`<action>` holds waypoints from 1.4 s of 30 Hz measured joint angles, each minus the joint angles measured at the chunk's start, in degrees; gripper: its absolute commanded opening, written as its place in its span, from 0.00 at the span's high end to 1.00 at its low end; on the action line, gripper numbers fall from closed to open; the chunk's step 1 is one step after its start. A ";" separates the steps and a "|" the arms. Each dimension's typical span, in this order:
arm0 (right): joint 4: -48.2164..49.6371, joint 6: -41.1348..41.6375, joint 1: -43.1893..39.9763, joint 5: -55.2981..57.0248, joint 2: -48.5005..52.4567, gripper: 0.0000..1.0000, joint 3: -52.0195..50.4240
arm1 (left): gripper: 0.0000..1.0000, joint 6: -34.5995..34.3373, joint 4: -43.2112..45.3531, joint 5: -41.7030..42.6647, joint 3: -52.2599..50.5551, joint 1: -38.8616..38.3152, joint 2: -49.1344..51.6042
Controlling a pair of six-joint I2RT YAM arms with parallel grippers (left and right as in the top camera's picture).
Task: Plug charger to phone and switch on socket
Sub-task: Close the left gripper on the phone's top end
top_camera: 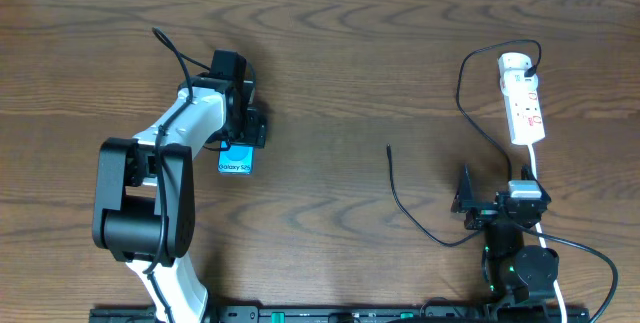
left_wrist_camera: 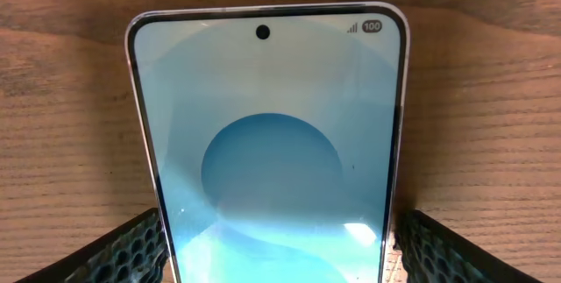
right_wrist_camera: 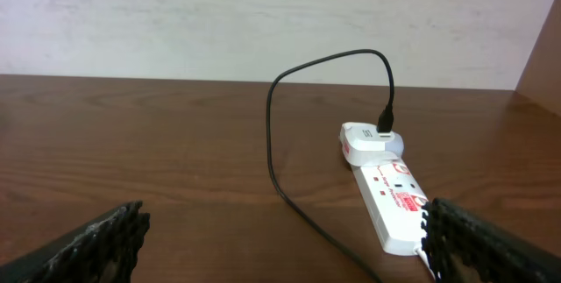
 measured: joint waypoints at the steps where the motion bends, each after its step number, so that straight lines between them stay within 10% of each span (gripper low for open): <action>1: 0.00 0.00 0.00 0.00 0.00 0.01 0.00 | 0.16 0.00 -0.02 0.00 0.00 0.00 0.00; 42: 0.00 0.00 0.00 0.00 0.00 0.01 0.00 | 0.30 0.00 0.00 -0.02 0.00 0.00 0.00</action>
